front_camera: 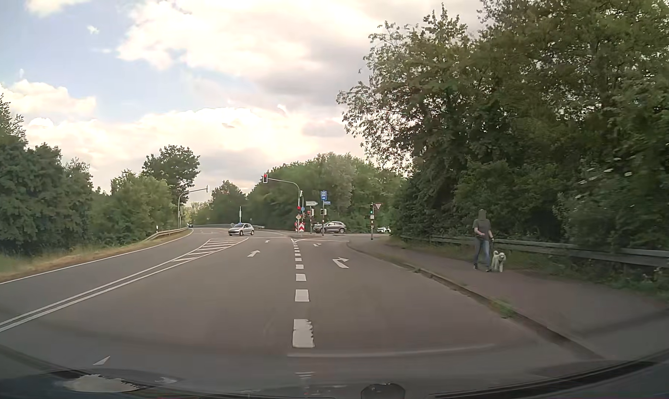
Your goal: Follow the waypoints while adhering to traffic rules and regulations
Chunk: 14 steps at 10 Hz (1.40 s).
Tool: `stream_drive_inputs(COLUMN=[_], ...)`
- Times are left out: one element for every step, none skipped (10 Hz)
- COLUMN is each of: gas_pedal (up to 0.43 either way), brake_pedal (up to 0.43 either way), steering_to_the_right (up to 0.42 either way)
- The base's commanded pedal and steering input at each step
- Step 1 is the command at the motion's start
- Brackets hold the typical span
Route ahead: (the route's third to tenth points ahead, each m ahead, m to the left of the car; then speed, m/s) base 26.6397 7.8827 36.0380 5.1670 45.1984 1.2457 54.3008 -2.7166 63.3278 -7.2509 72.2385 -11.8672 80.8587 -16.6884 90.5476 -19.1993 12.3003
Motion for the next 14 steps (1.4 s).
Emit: stream_drive_inputs(gas_pedal=[0.067, 0.067, 0.067, 0.067, 0.067, 0.067, 0.067, 0.067, 0.067, 0.067, 0.067, 0.067, 0.067, 0.067], brake_pedal=[0.000, 0.000, 0.000, 0.000, 0.000, 0.000, 0.000, 0.000, 0.000, 0.000, 0.000, 0.000, 0.000, 0.000], steering_to_the_right=[-0.015, -0.018, -0.021, -0.022, -0.024, -0.026, -0.028, -0.028, -0.029, -0.029, -0.029, -0.028, -0.027, -0.025])
